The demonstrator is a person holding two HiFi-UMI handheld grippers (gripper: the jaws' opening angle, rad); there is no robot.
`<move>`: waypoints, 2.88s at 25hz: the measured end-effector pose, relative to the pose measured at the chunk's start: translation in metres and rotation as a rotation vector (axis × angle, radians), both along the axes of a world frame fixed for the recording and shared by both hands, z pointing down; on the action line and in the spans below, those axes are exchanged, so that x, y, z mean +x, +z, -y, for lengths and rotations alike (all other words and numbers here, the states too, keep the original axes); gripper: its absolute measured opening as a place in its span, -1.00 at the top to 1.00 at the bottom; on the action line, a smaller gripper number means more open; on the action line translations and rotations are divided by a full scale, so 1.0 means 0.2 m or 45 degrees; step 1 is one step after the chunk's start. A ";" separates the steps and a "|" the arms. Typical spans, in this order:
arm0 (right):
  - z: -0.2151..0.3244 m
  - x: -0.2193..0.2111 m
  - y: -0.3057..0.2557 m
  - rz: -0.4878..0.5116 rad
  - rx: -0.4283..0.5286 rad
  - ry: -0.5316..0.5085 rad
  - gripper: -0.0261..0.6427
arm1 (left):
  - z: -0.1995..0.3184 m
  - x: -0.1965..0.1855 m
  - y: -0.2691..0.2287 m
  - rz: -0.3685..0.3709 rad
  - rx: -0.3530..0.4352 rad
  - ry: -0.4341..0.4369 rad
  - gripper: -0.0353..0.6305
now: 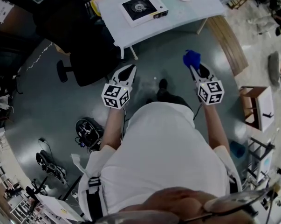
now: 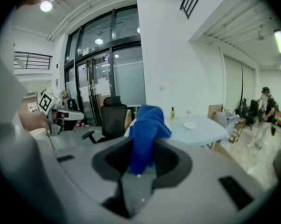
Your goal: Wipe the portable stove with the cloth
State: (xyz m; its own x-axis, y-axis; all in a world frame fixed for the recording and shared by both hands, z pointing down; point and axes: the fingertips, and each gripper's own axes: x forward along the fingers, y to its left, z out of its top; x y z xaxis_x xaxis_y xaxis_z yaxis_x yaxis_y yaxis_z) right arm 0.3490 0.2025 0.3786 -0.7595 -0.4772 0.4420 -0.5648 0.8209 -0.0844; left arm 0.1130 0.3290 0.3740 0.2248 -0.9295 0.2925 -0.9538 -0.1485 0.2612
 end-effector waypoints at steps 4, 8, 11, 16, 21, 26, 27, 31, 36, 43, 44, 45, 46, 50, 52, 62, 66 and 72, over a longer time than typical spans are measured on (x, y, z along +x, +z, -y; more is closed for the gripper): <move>0.12 -0.05 0.06 -0.014 -0.022 -0.029 0.53 | 0.12 -0.04 0.02 0.007 -0.013 -0.018 0.78; 0.27 -0.11 0.09 -0.018 -0.038 -0.053 0.53 | 0.24 -0.07 0.03 0.018 -0.024 -0.025 0.78; 0.39 -0.15 0.10 -0.016 -0.048 -0.075 0.53 | 0.33 -0.09 0.04 0.022 -0.034 -0.045 0.78; 0.57 -0.23 0.13 -0.022 -0.062 -0.131 0.53 | 0.47 -0.13 0.05 0.026 -0.047 -0.099 0.78; 0.74 -0.25 0.18 -0.029 -0.086 -0.182 0.53 | 0.61 -0.12 0.10 0.050 -0.077 -0.131 0.78; 0.90 -0.25 0.26 -0.040 -0.115 -0.225 0.53 | 0.74 -0.08 0.14 0.053 -0.093 -0.159 0.78; 0.92 -0.25 0.27 -0.042 -0.120 -0.236 0.53 | 0.76 -0.08 0.14 0.044 -0.095 -0.169 0.78; 1.00 -0.25 0.33 -0.057 -0.139 -0.270 0.53 | 0.82 -0.06 0.16 0.012 -0.098 -0.207 0.78; 1.07 -0.28 0.38 -0.059 -0.167 -0.290 0.53 | 0.85 -0.06 0.20 0.045 -0.146 -0.221 0.78; 1.10 -0.40 0.47 -0.086 -0.212 -0.297 0.53 | 0.89 -0.17 0.25 0.045 -0.185 -0.217 0.78; 1.10 -0.42 0.49 -0.093 -0.217 -0.294 0.53 | 0.90 -0.19 0.27 0.040 -0.189 -0.211 0.78; 1.11 -0.44 0.51 -0.103 -0.223 -0.290 0.53 | 0.91 -0.21 0.28 0.034 -0.190 -0.205 0.78; 1.12 -0.46 0.53 -0.115 -0.230 -0.286 0.53 | 0.93 -0.23 0.29 0.025 -0.189 -0.201 0.78; 1.16 -0.57 0.60 -0.160 -0.250 -0.268 0.53 | 1.01 -0.35 0.33 -0.008 -0.186 -0.172 0.78; 1.19 -0.63 0.64 -0.180 -0.256 -0.258 0.53 | 1.05 -0.40 0.36 -0.021 -0.189 -0.147 0.78; 1.33 -0.92 0.92 -0.269 -0.371 -0.185 0.53 | 1.22 -0.69 0.54 -0.005 -0.303 -0.007 0.78; 1.39 -1.01 1.03 -0.292 -0.407 -0.158 0.53 | 1.29 -0.77 0.60 -0.018 -0.336 0.034 0.78; 1.45 -1.12 1.24 -0.357 -0.471 -0.105 0.53 | 1.37 -0.84 0.71 -0.041 -0.400 0.113 0.78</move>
